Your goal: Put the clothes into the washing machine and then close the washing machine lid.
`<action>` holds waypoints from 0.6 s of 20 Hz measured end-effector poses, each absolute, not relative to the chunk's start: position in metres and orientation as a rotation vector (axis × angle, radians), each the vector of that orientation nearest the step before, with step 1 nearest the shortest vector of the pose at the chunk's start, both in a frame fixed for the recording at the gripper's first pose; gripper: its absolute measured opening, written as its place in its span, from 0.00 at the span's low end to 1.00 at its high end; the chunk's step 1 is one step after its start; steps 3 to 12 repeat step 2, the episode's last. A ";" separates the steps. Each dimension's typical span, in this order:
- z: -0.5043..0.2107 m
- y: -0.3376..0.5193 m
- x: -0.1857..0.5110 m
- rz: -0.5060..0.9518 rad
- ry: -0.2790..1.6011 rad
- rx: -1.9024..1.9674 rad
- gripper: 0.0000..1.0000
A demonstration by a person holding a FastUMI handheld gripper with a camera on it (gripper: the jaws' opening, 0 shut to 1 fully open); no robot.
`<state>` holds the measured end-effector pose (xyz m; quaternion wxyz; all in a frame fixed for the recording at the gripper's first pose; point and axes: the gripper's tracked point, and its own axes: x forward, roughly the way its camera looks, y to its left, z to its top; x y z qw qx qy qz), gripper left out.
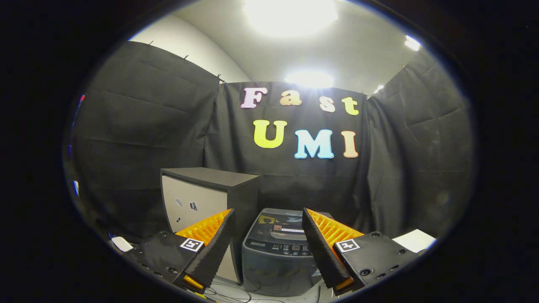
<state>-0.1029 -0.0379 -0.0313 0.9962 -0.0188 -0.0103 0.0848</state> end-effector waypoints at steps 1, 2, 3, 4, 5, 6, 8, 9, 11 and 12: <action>-0.031 -0.038 -0.105 0.169 -0.021 -0.037 0.98; -0.029 -0.039 -0.106 0.171 -0.021 -0.036 0.98; -0.029 -0.039 -0.106 0.171 -0.021 -0.036 0.98; -0.029 -0.039 -0.106 0.171 -0.021 -0.036 0.98; -0.029 -0.039 -0.106 0.171 -0.021 -0.036 0.98; -0.029 -0.039 -0.106 0.171 -0.021 -0.036 0.98; -0.029 -0.039 -0.106 0.171 -0.021 -0.036 0.98; -0.029 -0.039 -0.106 0.171 -0.021 -0.036 0.98; -0.029 -0.039 -0.106 0.171 -0.021 -0.036 0.98; -0.029 -0.039 -0.106 0.171 -0.021 -0.036 0.98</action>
